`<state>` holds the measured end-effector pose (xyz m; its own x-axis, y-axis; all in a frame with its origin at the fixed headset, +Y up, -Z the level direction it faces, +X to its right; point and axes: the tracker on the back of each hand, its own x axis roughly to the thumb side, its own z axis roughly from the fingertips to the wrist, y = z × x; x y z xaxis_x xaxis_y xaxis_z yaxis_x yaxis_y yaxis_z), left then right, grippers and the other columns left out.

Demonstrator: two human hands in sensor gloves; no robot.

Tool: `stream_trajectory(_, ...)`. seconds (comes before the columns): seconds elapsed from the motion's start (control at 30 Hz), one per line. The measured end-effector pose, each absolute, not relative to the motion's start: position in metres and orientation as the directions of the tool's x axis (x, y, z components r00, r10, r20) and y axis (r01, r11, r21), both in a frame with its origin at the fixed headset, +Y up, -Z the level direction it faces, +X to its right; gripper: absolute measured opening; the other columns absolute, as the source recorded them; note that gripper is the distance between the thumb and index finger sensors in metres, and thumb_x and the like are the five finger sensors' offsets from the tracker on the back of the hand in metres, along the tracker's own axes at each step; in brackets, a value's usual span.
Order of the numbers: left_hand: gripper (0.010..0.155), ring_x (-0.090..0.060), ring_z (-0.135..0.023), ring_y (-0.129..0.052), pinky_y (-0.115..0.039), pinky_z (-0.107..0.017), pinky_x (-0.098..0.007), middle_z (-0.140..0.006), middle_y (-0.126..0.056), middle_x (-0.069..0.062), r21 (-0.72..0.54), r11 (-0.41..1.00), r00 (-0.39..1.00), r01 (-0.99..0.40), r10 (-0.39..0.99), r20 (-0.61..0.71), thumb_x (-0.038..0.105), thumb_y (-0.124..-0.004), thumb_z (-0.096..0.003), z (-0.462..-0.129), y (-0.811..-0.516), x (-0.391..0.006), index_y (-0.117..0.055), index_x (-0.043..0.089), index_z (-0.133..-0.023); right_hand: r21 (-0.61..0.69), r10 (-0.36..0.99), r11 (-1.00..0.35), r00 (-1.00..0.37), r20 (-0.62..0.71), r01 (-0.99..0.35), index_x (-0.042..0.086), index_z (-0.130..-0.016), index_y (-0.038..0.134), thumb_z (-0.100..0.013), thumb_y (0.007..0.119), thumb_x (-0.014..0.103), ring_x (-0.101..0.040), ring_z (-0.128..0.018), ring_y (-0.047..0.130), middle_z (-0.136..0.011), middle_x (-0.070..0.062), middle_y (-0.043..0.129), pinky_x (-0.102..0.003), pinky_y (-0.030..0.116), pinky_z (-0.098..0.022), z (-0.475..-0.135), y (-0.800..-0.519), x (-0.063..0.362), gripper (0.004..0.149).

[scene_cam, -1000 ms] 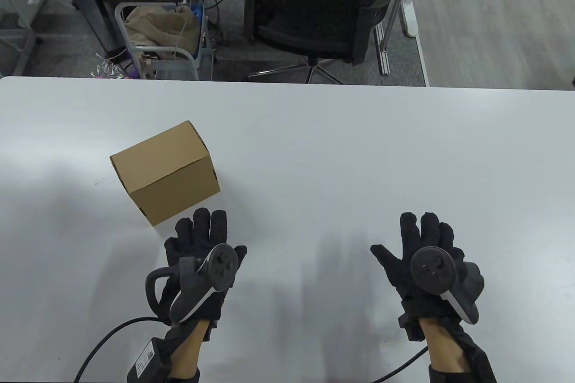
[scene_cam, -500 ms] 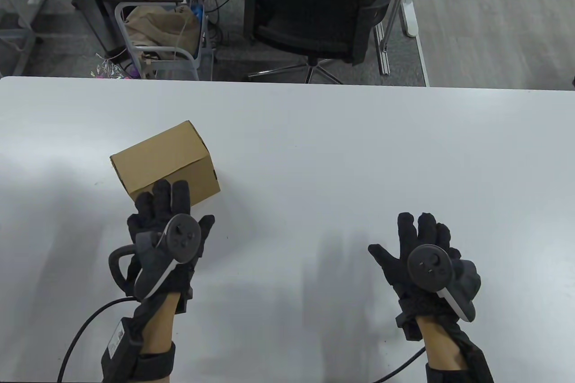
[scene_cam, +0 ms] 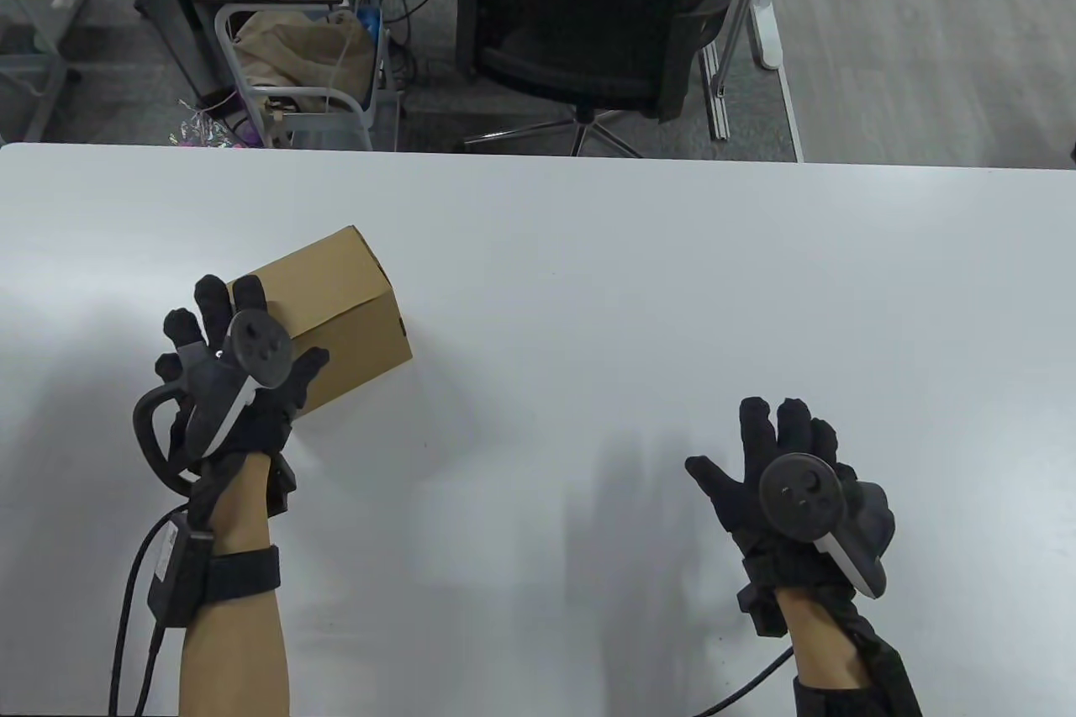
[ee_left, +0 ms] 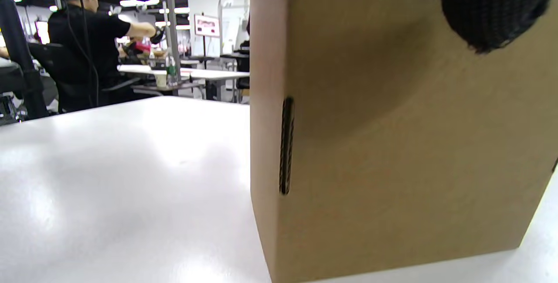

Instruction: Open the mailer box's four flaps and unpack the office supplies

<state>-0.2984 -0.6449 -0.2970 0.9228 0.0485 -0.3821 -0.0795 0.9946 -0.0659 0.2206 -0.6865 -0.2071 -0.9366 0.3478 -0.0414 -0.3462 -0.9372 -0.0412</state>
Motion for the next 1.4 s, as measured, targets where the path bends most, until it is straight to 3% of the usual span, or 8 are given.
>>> stream_trajectory(0.17, 0.089, -0.043, -0.120, -0.040, -0.049, -0.084, -0.065, -0.129, -0.018, 0.004, -0.027, 0.996, 0.924, -0.084, 0.068, -0.376, 0.070, -0.074, -0.0470, -0.297, -0.649, -0.298, -0.022, 0.045, -0.115, -0.039, 0.356, -0.934, -0.933, -0.042, -0.355, 0.016, -0.116, 0.048, -0.052, 0.075, 0.064, -0.069, -0.101, 0.042, -0.118, -0.037, 0.042, -0.088, 0.043, -0.058, -0.209, -0.686, 0.221, 0.084)
stream_trajectory(0.4, 0.085, -0.041, -0.119, -0.045, -0.052, -0.084, -0.062, -0.128, -0.022, -0.003, 0.021, 0.997, 0.946, -0.070, 0.073, -0.315, 0.067, -0.073, -0.0489, -0.284, -0.653, -0.280, -0.025, 0.041, -0.114, -0.040, 0.357, -0.934, -0.933, -0.031, -0.356, 0.016, -0.116, 0.048, -0.052, 0.075, 0.064, -0.069, -0.101, 0.043, -0.118, -0.037, 0.042, -0.088, 0.043, -0.058, -0.208, -0.685, 0.218, 0.084)
stream_trajectory(1.0, 0.082, -0.039, -0.118, -0.048, -0.055, -0.083, -0.060, -0.128, -0.025, -0.004, -0.001, 1.000, 0.999, -0.019, 0.019, 0.040, 0.067, -0.070, -0.0500, -0.234, -0.650, -0.158, -0.026, 0.041, -0.114, -0.035, 0.367, -0.930, -0.930, -0.021, -0.366, 0.016, -0.116, 0.048, -0.052, 0.074, 0.064, -0.069, -0.100, 0.044, -0.118, -0.037, 0.043, -0.088, 0.044, -0.058, -0.207, -0.684, 0.218, 0.084)
stream_trajectory(1.4, 0.081, -0.039, -0.118, -0.048, -0.054, -0.084, -0.060, -0.128, -0.025, -0.003, 0.009, 1.000, 0.970, -0.022, 0.019, 0.241, 0.067, -0.069, -0.0500, -0.197, -0.652, -0.117, -0.026, 0.042, -0.114, -0.029, 0.368, -0.930, -0.929, -0.029, -0.367, 0.016, -0.116, 0.048, -0.052, 0.074, 0.064, -0.069, -0.100, 0.044, -0.118, -0.037, 0.043, -0.088, 0.044, -0.058, -0.206, -0.684, 0.219, 0.084)
